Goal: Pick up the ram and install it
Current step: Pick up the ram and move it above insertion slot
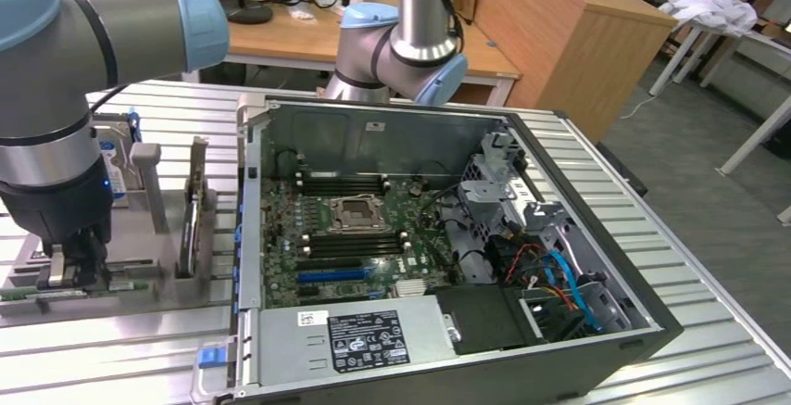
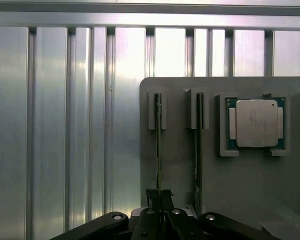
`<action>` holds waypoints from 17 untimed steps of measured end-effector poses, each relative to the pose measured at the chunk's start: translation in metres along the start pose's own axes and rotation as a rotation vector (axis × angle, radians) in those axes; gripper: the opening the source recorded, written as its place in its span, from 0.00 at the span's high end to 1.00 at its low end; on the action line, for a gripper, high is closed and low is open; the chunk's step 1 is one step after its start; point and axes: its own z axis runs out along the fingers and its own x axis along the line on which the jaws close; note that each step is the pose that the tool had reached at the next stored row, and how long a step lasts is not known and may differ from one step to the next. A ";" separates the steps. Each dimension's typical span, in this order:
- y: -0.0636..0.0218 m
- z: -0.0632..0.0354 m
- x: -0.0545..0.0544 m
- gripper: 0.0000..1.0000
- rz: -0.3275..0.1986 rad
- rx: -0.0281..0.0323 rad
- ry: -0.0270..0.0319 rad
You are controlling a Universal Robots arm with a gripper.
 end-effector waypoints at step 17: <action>0.0001 -0.0104 0.000 0.88 0.005 -0.0002 -0.0020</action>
